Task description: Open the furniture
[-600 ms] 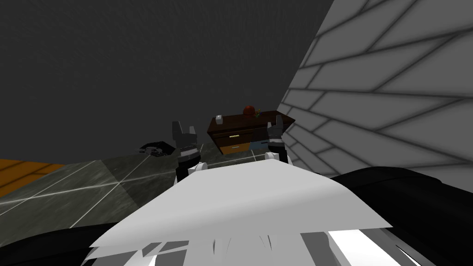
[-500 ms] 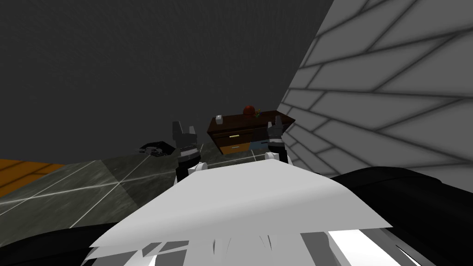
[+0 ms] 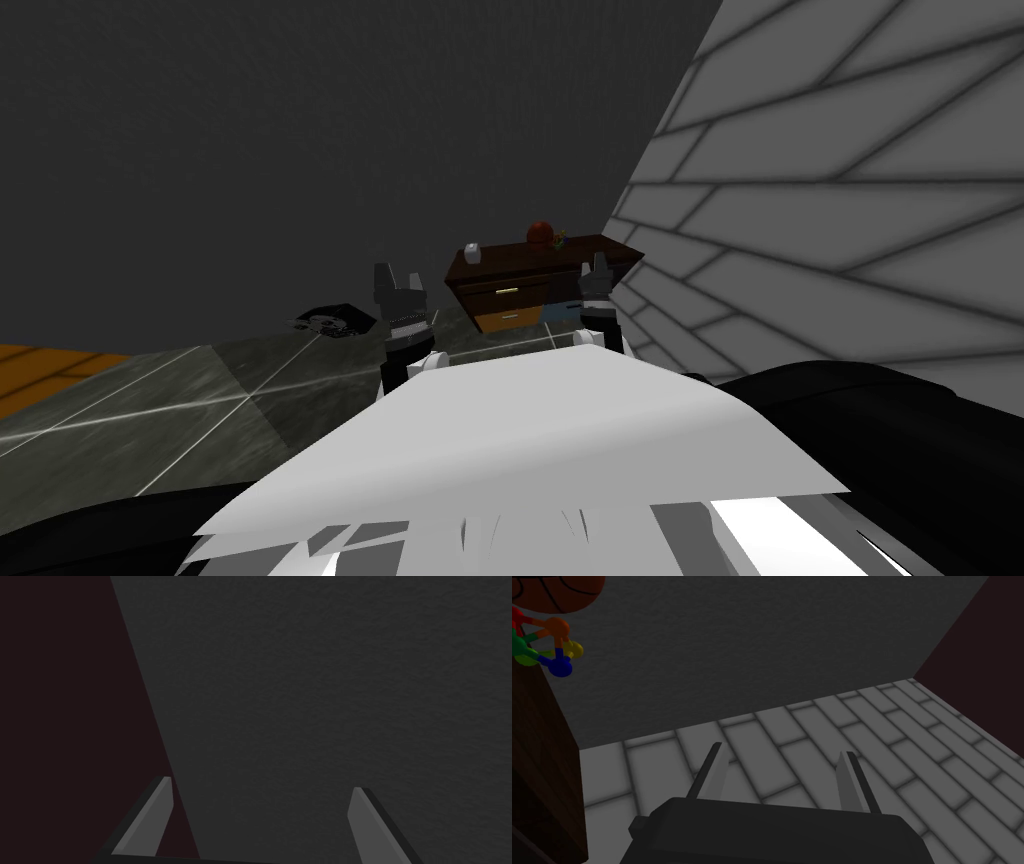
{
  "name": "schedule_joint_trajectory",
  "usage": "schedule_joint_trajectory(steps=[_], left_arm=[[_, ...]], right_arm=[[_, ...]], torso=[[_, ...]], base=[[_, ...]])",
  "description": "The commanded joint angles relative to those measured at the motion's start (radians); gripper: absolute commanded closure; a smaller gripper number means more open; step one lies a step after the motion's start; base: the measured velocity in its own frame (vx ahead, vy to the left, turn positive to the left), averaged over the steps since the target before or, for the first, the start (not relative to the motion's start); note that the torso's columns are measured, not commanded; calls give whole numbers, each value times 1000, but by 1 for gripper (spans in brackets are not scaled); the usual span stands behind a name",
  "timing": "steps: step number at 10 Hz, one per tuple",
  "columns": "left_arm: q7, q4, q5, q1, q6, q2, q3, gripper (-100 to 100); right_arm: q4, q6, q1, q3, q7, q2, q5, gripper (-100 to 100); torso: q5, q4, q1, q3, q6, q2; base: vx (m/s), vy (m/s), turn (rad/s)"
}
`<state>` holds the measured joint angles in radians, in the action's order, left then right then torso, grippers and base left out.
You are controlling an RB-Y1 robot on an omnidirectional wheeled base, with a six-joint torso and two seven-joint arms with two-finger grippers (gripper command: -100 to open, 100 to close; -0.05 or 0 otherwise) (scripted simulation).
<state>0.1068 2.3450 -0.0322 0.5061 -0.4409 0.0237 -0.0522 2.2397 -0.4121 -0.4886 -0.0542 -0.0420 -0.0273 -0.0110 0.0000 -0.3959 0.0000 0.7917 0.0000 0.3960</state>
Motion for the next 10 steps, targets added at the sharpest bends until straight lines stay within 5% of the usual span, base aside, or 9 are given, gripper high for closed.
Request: schedule_joint_trajectory(steps=[1, 3, 4, 7, 10], left_arm=[[0, 0, 0, 0, 0, 0, 0, 0], [0, 0, 0, 0, 0, 0, 0, 0], [0, 0, 0, 0, 0, 0, 0, 0], [0, 0, 0, 0, 0, 0, 0, 0], [0, 0, 0, 0, 0, 0, 0, 0]], right_arm=[[0, 0, 0, 0, 0, 0, 0, 0], [0, 0, 0, 0, 0, 0, 0, 0], [-11, 13, 1, 5, -5, 36, 27, -100], [-54, 67, 7, 26, -24, 110, 117, -100], [-74, 92, 10, 36, -33, 131, 186, -100]], torso=[[0, -74, 0, 147, 0, 74], [0, -221, 0, 443, 0, 222], [0, -295, 0, 590, 0, 295], [0, -341, 0, 684, 0, 340], [0, -342, 0, 684, 0, 342]], base=[[0, 0, 0], [0, 0, 0], [16, 3, 8], [35, 8, 16], [33, 4, 10]])
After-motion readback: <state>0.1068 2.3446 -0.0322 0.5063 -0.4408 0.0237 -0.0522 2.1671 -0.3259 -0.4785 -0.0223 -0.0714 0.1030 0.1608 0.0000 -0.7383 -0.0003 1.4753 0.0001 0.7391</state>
